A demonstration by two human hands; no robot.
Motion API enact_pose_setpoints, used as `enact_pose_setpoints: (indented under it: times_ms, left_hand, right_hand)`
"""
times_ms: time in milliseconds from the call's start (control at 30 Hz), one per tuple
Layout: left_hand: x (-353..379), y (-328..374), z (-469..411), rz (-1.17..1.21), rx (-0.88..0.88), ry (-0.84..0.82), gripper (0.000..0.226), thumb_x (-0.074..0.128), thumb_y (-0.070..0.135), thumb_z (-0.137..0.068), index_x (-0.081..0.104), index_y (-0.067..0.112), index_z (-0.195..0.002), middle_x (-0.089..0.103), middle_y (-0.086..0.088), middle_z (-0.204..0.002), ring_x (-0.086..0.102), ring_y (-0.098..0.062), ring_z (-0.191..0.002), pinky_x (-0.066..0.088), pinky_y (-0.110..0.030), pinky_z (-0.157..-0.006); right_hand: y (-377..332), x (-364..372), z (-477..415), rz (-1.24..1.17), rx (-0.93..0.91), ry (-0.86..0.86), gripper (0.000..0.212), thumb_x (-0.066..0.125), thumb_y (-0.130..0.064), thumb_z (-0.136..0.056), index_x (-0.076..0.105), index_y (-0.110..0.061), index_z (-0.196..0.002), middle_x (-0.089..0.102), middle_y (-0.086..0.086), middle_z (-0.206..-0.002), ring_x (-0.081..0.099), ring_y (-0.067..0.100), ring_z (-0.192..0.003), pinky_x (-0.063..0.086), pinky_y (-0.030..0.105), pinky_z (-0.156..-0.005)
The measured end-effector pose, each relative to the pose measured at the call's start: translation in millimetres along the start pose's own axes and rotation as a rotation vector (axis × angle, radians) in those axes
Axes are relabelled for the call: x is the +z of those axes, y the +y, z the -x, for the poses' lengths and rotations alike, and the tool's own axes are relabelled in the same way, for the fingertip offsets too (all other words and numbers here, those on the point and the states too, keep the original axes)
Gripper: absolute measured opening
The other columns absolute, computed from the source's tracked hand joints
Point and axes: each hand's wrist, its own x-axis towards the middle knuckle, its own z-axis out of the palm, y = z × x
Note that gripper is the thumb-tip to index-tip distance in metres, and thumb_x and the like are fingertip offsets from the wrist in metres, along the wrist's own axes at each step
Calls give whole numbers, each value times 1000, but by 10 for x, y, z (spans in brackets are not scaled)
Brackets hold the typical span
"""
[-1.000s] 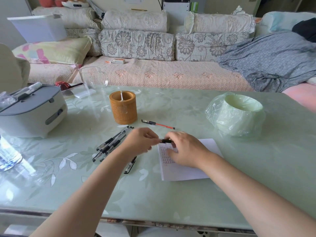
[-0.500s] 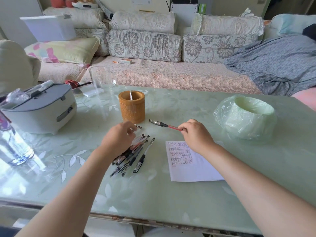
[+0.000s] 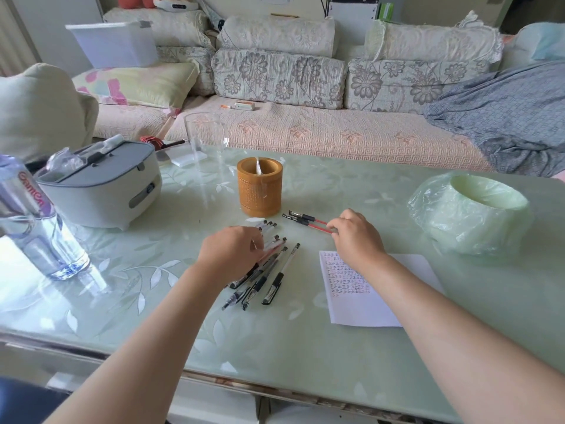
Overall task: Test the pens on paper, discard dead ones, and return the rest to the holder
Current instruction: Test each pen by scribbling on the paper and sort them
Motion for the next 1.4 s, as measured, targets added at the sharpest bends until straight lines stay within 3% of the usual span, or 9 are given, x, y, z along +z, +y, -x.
enact_pose_setpoints:
  times_ms: [133,333,500,633,800,967,1067,1233,1400]
  left_hand:
    - [9,-21,-28,19,-42,22,13,55,26,-89,60,35,-96,63,12,-97,57,-13,-86,43,-25,-60]
    - [-13,-27,1,12,-25,14,18,57,24,-89,65,40,-86,60,13,-94,59,-13,-85,49,-26,-64]
    - [-42,-80,39,41,-5,-53,19,56,26,-88,69,40,-84,58,12,-90,58,-13,-83,45,-25,-62]
    - [-49,-114,72,82,29,-93,4,66,39,-83,66,39,-79,60,10,-93,59,-13,-91,54,-32,-77]
    - [-64,-96,97,85,28,-120,8,69,44,-80,68,38,-84,59,11,-98,52,-12,-100,52,-35,-86]
    - [-87,-49,126,97,43,-150,15,70,50,-77,70,40,-88,55,11,-100,47,-11,-103,48,-33,-88]
    - [-106,-28,131,89,65,-117,19,70,46,-78,70,37,-95,52,7,-103,43,-12,-103,46,-32,-87]
    - [-203,80,130,214,-3,-118,12,65,38,-86,72,33,-96,68,8,-91,61,-14,-84,54,-31,-75]
    - [-211,299,209,380,58,-39,11,69,34,-85,74,30,-95,64,13,-82,55,-3,-73,42,-17,-62]
  right_hand:
    - [-237,-23,-11,-60,-91,27,27,58,-7,-89,67,-17,-112,54,7,-108,52,29,-102,44,35,-75]
    - [-794,7,-13,-192,-386,-34,22,59,-8,-89,74,-21,-99,68,0,-100,58,24,-98,48,34,-82]
    - [-923,87,-3,-4,-517,-56,38,55,6,-82,73,-20,-103,67,1,-98,57,26,-92,47,36,-80]
    - [-912,44,-6,92,-562,-47,32,51,9,-81,67,-15,-96,64,4,-94,56,27,-94,40,36,-81]
    - [-924,-5,9,204,-583,-87,32,45,5,-89,63,-17,-105,58,3,-105,49,25,-105,37,37,-94]
    - [-871,0,-6,180,-570,-89,11,58,-10,-90,64,-15,-98,55,5,-98,51,27,-100,41,39,-87]
    - [-787,-63,-23,110,-524,-73,10,64,-19,-90,65,-18,-99,56,4,-98,52,27,-98,43,39,-84]
    - [-684,-219,106,-16,-439,-58,9,56,-16,-92,60,-19,-99,58,0,-101,51,23,-99,43,39,-89]
    - [-649,-359,314,-217,-344,-195,17,47,-20,-91,58,-25,-103,65,-1,-106,57,21,-101,48,39,-84]
